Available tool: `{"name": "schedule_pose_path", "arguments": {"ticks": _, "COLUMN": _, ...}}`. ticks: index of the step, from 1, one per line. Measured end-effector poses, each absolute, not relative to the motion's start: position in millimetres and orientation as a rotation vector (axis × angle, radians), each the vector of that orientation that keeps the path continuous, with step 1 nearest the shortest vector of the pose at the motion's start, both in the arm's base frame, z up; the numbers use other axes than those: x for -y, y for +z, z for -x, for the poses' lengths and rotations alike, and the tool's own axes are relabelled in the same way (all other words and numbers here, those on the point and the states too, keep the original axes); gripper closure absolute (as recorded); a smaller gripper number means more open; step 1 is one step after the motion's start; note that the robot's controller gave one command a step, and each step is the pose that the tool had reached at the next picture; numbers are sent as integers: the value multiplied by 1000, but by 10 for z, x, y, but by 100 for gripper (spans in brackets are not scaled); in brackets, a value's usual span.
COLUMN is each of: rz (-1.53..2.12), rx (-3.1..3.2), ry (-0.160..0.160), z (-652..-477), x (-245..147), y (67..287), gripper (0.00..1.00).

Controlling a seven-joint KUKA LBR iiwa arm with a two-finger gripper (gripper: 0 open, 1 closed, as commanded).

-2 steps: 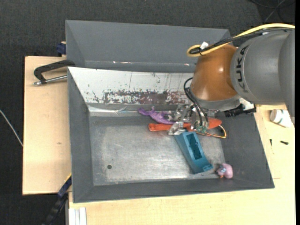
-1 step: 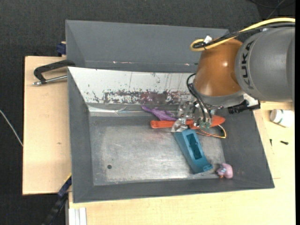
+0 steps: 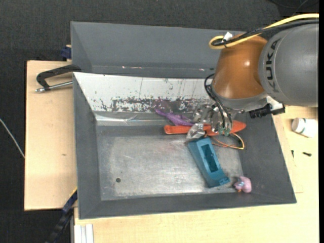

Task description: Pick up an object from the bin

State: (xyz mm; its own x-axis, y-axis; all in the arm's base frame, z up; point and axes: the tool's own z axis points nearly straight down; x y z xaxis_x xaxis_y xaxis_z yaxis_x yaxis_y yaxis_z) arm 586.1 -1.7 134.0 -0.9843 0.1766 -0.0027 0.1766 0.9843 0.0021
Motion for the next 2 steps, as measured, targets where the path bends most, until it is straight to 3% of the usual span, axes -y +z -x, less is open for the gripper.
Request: {"name": "schedule_pose_path", "arguments": {"ticks": 2, "rz": -278, "rx": -3123, "ry": 3, "z": -5866, "x": 15, "y": 1578, "gripper": 100}}
